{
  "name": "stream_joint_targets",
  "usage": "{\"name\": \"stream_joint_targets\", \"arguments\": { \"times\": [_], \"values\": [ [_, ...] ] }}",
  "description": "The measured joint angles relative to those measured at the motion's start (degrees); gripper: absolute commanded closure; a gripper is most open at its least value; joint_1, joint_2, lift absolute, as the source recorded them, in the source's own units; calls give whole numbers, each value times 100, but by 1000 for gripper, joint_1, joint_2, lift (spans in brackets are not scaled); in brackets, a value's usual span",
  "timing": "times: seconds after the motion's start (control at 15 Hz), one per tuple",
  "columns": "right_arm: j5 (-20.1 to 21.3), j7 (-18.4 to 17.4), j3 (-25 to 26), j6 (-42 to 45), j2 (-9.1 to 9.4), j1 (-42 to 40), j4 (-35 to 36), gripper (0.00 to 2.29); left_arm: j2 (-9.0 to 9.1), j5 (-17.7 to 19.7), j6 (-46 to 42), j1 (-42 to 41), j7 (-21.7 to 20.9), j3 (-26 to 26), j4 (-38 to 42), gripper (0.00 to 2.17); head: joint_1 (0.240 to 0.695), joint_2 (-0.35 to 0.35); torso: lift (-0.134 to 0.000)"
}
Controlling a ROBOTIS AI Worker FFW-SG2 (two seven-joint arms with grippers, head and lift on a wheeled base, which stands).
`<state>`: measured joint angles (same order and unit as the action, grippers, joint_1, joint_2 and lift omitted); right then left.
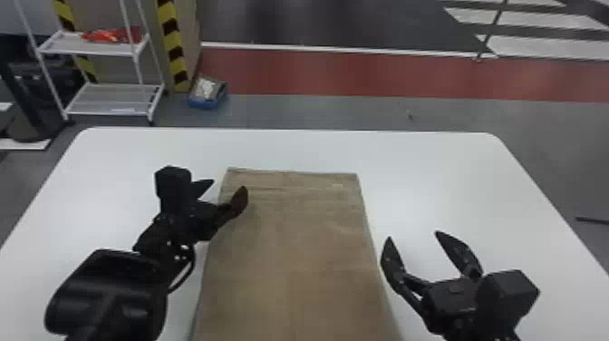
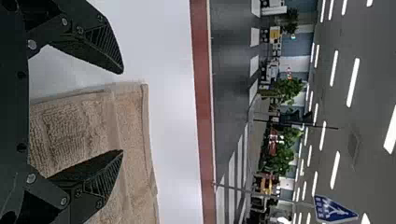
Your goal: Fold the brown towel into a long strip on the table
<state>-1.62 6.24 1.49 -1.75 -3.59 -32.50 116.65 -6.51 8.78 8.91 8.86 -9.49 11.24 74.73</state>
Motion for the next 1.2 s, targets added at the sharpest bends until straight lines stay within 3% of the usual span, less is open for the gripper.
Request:
{"name": "stream_joint_targets", "arguments": {
  "times": [0.47, 0.6, 1.2],
  "values": [
    [-2, 0, -8, -32, 7, 189, -218, 144, 17, -75, -86, 302, -84, 1, -493, 336, 695, -86, -123],
    [3, 0, -16, -47, 8, 224, -243, 144, 11, -78, -103, 308, -137, -4, -519, 481, 695, -85, -123],
    [-9, 0, -18, -67, 8, 261, -253, 144, -12, -78, -139, 279, -321, -43, -548, 481, 695, -86, -123]
  ]
}}
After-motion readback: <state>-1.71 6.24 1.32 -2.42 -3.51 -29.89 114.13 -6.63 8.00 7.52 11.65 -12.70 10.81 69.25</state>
